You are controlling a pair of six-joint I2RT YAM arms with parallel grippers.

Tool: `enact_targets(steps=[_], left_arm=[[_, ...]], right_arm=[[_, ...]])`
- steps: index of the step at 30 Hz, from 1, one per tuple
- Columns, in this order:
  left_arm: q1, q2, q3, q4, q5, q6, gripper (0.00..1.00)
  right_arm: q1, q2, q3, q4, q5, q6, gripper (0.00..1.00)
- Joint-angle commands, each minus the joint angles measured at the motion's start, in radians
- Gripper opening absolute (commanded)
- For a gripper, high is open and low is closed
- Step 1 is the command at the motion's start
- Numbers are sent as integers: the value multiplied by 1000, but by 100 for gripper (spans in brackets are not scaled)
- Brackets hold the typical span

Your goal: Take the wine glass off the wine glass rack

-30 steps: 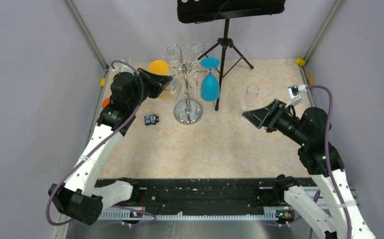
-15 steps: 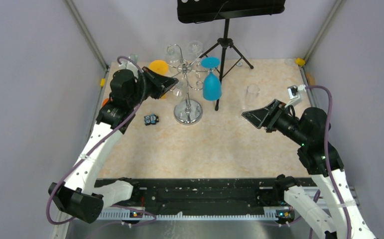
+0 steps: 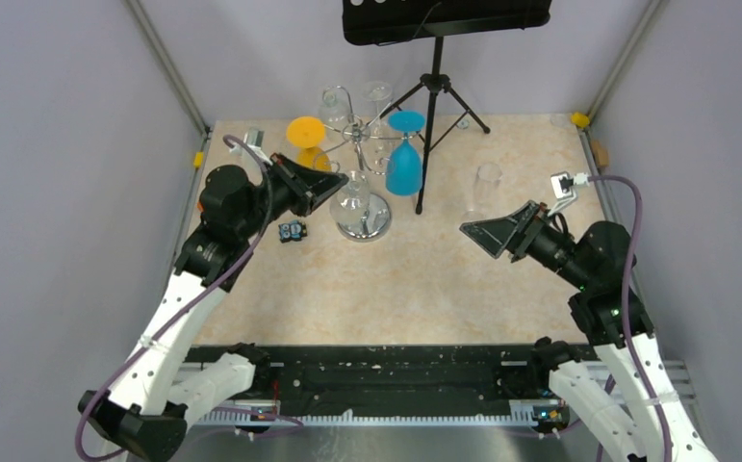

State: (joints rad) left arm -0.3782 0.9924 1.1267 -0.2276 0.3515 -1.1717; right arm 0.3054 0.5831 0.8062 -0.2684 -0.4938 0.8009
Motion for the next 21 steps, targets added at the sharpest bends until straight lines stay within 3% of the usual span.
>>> enact_targets(steps=[1, 5, 10, 16, 21], left_arm=[[-43, -133, -55, 216, 39, -138, 0], [-81, -203, -107, 351, 38, -251, 0], [-185, -198, -78, 441, 32, -273, 0], [-291, -108, -76, 673, 41, -328, 0], [-337, -90, -79, 780, 3, -340, 0]], right_arm=[[8, -20, -54, 246, -84, 117, 85], [8, -25, -134, 475, -112, 267, 85], [35, 14, -194, 731, -118, 414, 85], [226, 134, -153, 957, -88, 409, 85], [310, 203, -118, 1023, -78, 401, 85]])
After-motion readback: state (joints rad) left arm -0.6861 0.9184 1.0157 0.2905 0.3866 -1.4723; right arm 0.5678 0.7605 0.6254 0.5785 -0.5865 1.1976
